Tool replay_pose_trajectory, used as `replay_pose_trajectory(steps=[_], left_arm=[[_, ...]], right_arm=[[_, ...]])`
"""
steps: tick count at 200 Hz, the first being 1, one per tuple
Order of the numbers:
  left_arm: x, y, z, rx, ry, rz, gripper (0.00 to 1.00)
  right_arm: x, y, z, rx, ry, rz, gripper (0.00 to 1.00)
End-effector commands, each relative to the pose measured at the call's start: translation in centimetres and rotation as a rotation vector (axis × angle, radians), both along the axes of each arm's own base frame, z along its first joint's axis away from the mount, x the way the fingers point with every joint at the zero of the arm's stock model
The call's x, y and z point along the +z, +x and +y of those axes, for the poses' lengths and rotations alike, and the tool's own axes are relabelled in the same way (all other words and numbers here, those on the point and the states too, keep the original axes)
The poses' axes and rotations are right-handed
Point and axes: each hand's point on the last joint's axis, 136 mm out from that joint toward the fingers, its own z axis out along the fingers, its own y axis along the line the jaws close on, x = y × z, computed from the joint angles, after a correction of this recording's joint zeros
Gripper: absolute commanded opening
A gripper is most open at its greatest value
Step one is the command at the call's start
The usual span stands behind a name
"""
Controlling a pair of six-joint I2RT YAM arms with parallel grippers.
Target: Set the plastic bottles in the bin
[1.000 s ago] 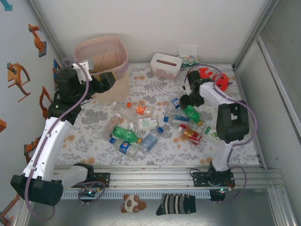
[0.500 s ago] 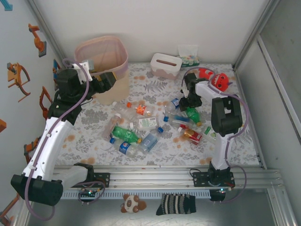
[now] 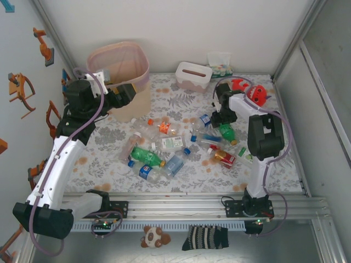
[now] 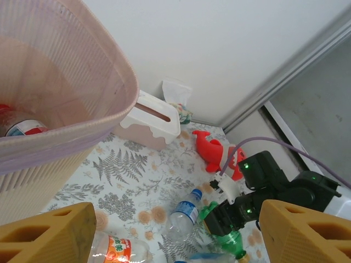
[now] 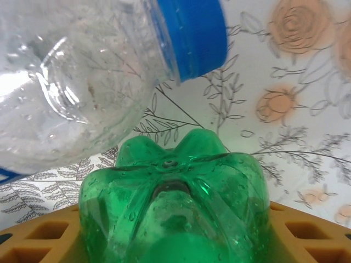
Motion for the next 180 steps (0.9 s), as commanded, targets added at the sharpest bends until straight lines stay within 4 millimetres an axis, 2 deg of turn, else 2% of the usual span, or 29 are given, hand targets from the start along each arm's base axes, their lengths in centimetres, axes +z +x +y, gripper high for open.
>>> replay_pose_trajectory(steps=[1,47,90,144,180], left_arm=[[1.9,-0.3,-0.7,-0.04,-0.017,-0.068,0.78],[3.0,-0.8,-1.2,-0.082,-0.026,-0.127,0.78],[4.5,-1.9,-3.2,-0.214,-0.081,-0.217,0.78],[5.5,-4.1,-6.6,-0.394,-0.085,-0.308,0.78],[5.2,-4.2,-7.9,-0.45,-0.089,-0.313,0.76]], right_arm=[[3.7,0.3,-1.1,-0.011,-0.029,-0.082,0.52],[9.0,0.0,-0.9,-0.023,0.023,-0.197,0.52],[14.8,-1.1,1.2,-0.019,0.199,-0.331,0.51],[21.8,-3.4,3.9,0.031,0.433,-0.513,0.51],[25.9,-5.5,5.4,0.112,0.549,-0.607,0.51]])
